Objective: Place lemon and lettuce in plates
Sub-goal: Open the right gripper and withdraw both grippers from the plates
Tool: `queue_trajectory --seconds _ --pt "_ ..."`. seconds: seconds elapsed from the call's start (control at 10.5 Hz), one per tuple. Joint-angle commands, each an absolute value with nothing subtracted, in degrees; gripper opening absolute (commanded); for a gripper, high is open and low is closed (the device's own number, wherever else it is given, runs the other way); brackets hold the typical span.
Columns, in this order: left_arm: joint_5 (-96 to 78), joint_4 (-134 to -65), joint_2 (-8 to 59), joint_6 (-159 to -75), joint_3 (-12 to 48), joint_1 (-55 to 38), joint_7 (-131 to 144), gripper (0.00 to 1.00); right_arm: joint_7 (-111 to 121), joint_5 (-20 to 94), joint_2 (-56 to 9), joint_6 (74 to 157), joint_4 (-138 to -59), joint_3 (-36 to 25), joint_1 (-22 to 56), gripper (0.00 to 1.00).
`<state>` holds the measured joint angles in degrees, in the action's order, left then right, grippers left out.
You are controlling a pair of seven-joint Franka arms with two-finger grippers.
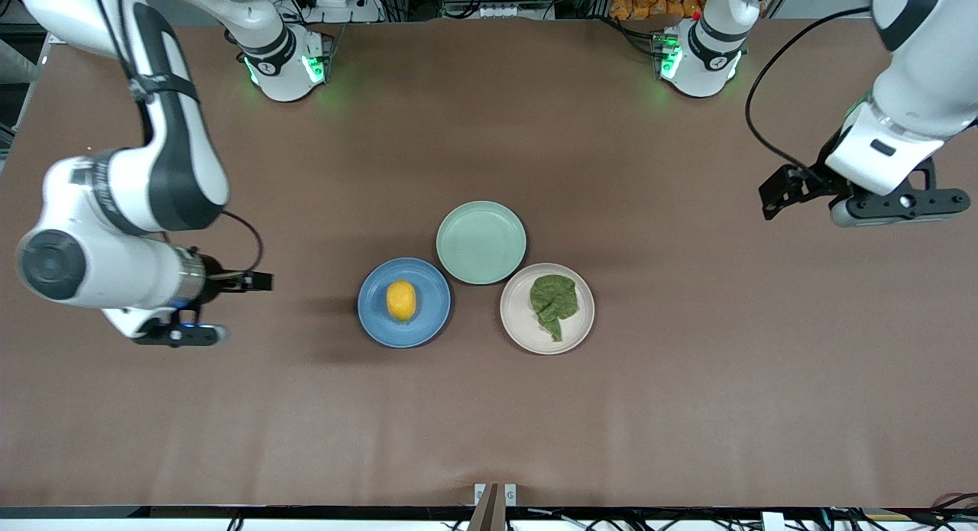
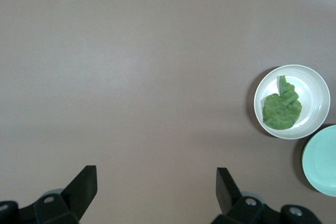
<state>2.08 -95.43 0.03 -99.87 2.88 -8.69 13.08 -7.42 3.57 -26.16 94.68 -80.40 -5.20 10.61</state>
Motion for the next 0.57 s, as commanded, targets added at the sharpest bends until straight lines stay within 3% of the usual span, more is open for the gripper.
queue_trajectory --seconds 0.0,0.48 --pt "0.8 -92.8 0.6 -96.3 4.9 -7.9 11.4 1.00 -6.9 0.1 -22.4 93.4 -81.3 -4.5 7.9 1.00" --pt "-1.4 -92.3 -0.2 -94.0 5.7 -7.9 12.1 1.00 -5.1 -0.2 -17.5 85.8 -80.2 -4.6 5.5 1.00"
